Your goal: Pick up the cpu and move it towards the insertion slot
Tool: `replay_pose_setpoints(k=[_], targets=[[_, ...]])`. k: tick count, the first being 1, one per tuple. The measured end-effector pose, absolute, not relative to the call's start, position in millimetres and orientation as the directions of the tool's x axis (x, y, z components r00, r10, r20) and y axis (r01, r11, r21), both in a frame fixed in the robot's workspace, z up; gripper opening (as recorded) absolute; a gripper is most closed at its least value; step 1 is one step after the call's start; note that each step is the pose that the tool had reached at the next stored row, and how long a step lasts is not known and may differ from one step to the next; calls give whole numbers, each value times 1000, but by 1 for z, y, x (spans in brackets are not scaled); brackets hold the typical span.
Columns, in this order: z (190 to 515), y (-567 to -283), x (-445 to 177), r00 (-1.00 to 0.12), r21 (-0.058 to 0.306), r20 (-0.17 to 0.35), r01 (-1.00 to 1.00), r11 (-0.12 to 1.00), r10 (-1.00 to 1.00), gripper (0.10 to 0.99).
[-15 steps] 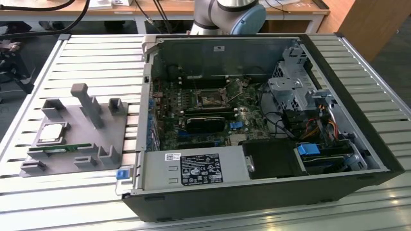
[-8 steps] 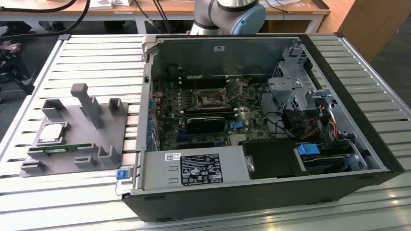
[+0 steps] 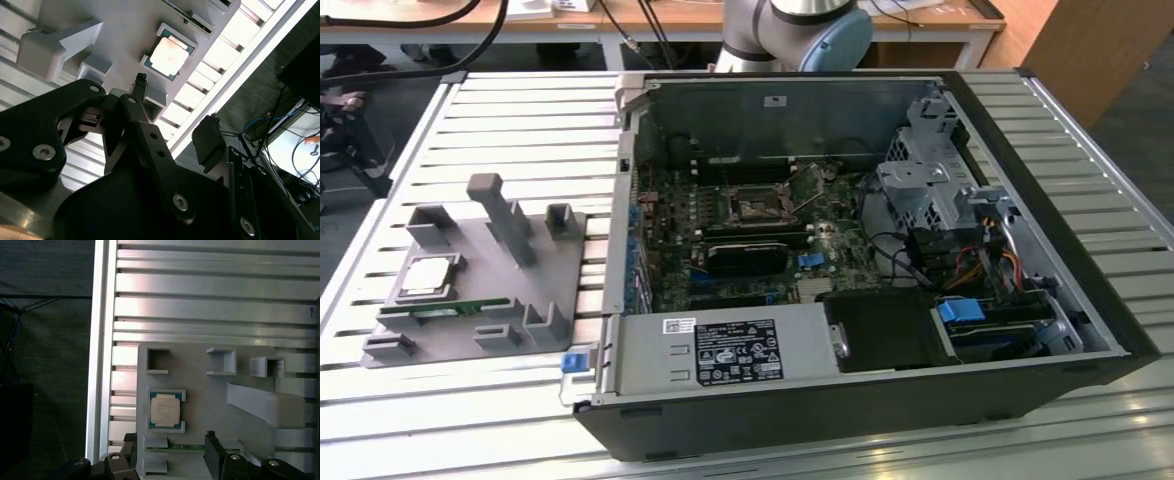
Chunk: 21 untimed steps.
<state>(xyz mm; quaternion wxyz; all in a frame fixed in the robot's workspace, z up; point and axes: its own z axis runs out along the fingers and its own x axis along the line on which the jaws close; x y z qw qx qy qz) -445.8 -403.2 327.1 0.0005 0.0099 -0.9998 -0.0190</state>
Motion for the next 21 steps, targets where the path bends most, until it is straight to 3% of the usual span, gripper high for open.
replay_pose_setpoints(k=[21], targets=[[314,-403,-447,-1000,38,1,-20,999,-20,647]])
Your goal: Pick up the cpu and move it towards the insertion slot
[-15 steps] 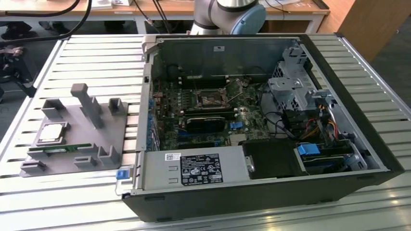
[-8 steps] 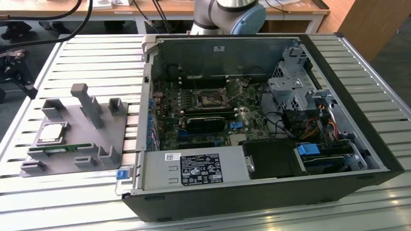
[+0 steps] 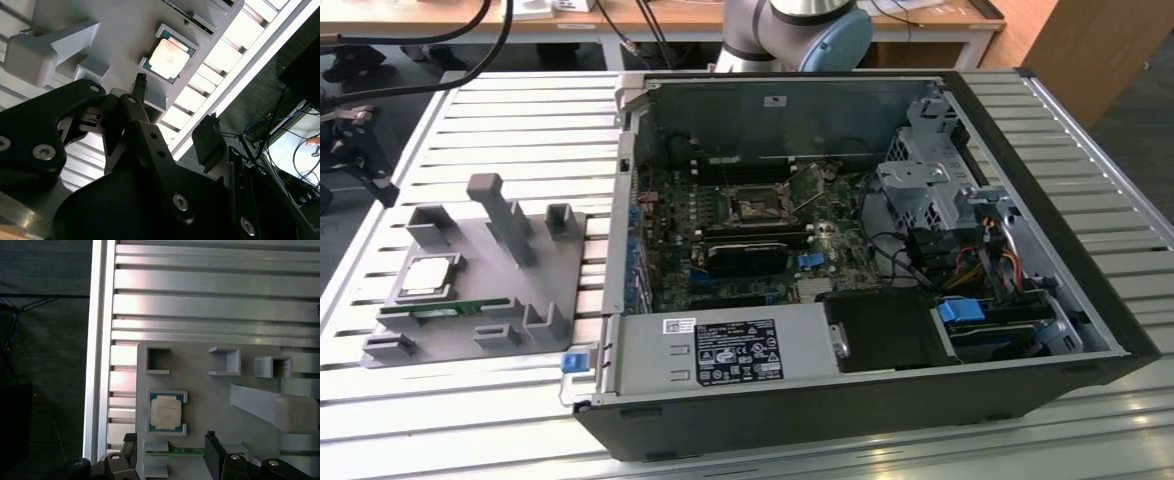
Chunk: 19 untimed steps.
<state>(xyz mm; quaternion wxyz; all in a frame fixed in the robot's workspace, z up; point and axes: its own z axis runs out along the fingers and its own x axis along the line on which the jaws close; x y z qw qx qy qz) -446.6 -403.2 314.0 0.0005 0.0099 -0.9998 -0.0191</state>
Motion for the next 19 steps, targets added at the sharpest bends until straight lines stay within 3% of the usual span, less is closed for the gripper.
replay_pose_setpoints(k=[19], targets=[[310,-403,-447,-1000,38,1,-20,999,-20,647]])
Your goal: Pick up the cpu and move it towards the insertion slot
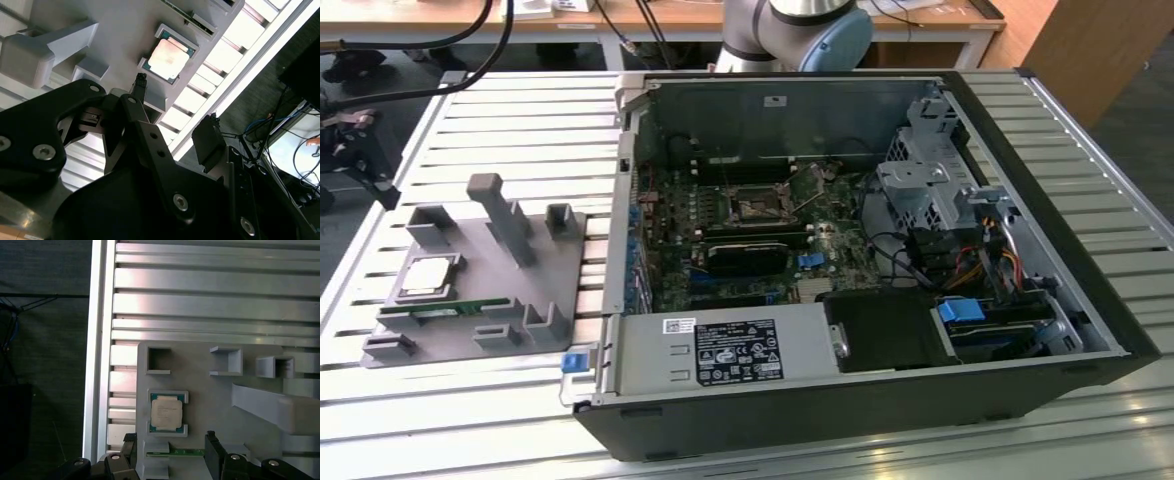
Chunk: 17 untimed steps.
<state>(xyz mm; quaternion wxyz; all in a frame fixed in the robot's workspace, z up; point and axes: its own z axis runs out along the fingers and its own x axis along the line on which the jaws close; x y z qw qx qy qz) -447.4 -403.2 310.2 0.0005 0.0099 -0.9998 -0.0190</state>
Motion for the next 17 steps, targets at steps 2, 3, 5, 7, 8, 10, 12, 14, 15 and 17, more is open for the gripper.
replay_pose_setpoints(k=[2,3,5,7,8,10,12,14,15,17], targets=[[310,-403,-447,-1000,38,1,-20,999,-20,647],[310,-403,-448,-1000,38,1,-20,999,-20,647],[309,-403,-448,-1000,38,1,-20,999,-20,647],[309,-403,-448,-1000,38,1,-20,999,-20,647],[309,-403,-448,-1000,38,1,-20,999,-20,647],[308,-403,-448,-1000,38,1,-20,999,-20,647],[308,-403,-448,-1000,38,1,-20,999,-20,647],[307,-403,-448,-1000,38,1,-20,999,-20,647],[307,-403,-448,-1000,38,1,-20,999,-20,647],[307,-403,-448,-1000,38,1,-20,999,-20,647]])
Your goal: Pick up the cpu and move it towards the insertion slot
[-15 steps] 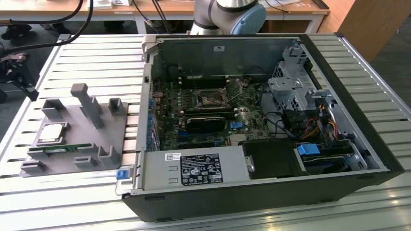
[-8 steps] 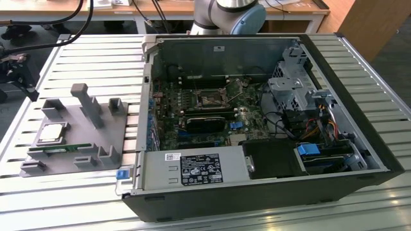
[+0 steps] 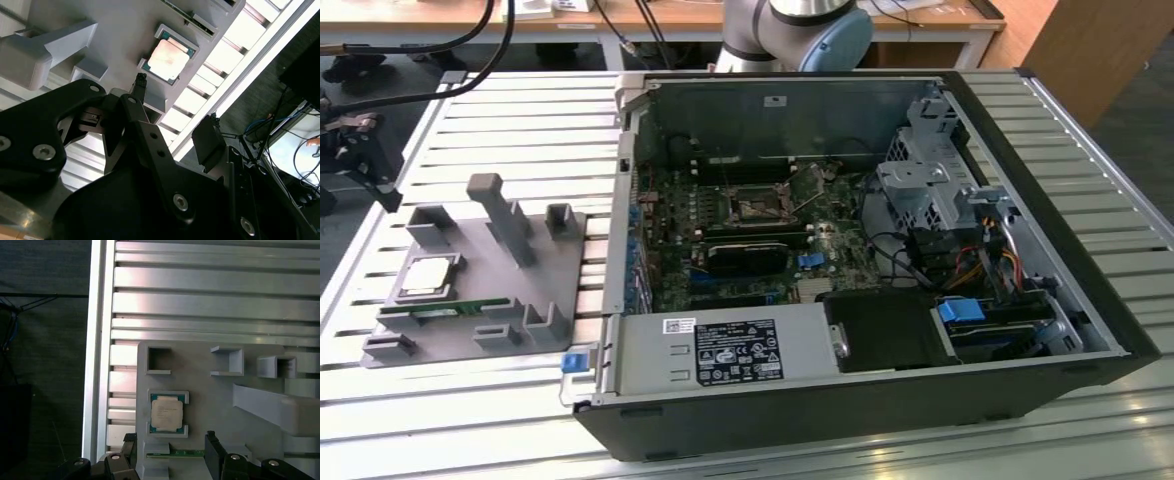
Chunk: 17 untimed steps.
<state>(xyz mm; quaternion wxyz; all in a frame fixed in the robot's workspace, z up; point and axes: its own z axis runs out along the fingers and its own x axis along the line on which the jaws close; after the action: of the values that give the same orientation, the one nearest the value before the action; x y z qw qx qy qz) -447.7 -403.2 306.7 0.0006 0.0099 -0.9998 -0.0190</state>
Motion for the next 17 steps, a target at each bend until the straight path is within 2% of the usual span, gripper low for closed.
replay_pose_setpoints(k=[17], targets=[[301,-403,-448,-1000,38,1,-20,999,-20,647]])
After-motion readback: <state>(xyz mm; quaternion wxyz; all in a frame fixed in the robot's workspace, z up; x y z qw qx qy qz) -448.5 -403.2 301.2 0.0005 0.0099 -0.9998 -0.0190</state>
